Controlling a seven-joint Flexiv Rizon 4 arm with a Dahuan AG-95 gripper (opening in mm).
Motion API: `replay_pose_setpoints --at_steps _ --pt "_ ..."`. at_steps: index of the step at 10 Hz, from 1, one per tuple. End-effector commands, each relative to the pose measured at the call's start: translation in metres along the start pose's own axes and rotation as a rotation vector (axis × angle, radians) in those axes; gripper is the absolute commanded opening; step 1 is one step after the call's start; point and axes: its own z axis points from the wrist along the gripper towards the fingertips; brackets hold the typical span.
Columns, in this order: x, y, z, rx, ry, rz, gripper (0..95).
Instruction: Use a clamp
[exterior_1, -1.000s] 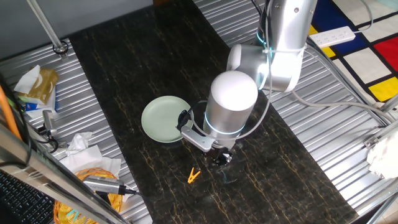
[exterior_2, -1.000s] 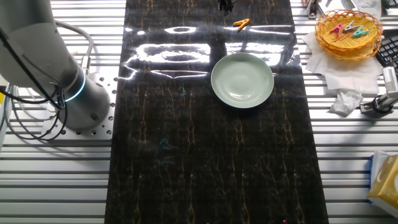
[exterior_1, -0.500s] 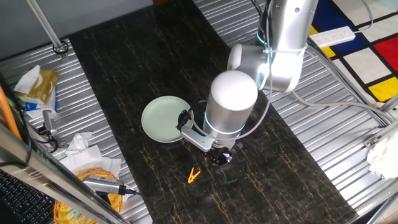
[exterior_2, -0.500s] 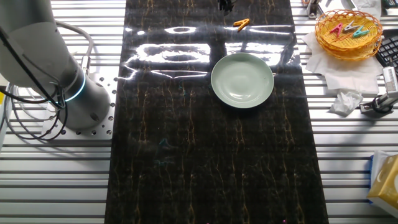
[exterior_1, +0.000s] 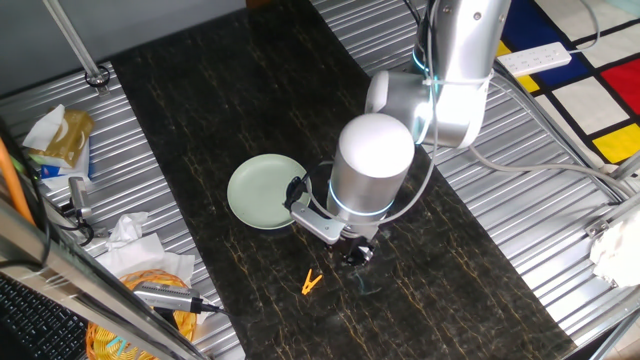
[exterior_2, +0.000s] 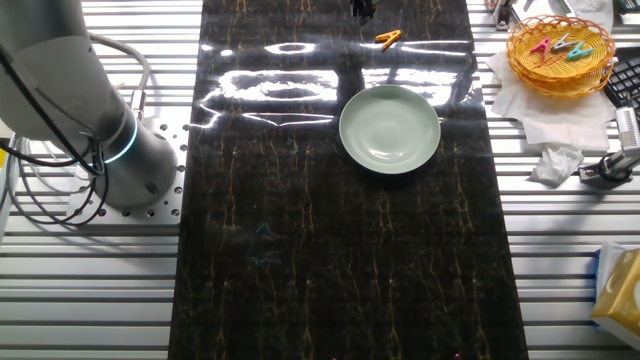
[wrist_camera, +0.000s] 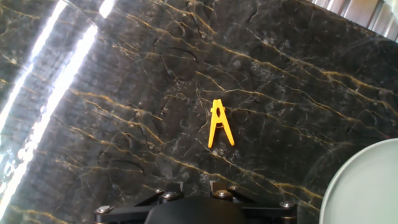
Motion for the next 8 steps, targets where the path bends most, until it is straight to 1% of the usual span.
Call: replay_pose_setpoints --at_steps 1,2,3,4,5,6,7,8 --pt "0.000 0.000 0.000 0.000 0.001 0.000 19.0" --pt "0.000 0.000 0.000 0.000 0.001 0.000 19.0" --pt "0.000 0.000 0.000 -0.013 -0.082 -0.045 38.0" --pt "0.000 0.000 0.000 -0.012 -0.122 -0.059 38.0" --pt "0.000 0.000 0.000 -0.011 -0.153 -0.073 38.0" --pt "0.001 0.001 0.000 -0.005 -0.158 -0.081 38.0" --pt "0.005 0.001 0.005 0.002 -0.161 -0.088 38.0" --pt "0.008 0.001 0.011 0.006 -0.178 -0.097 57.0"
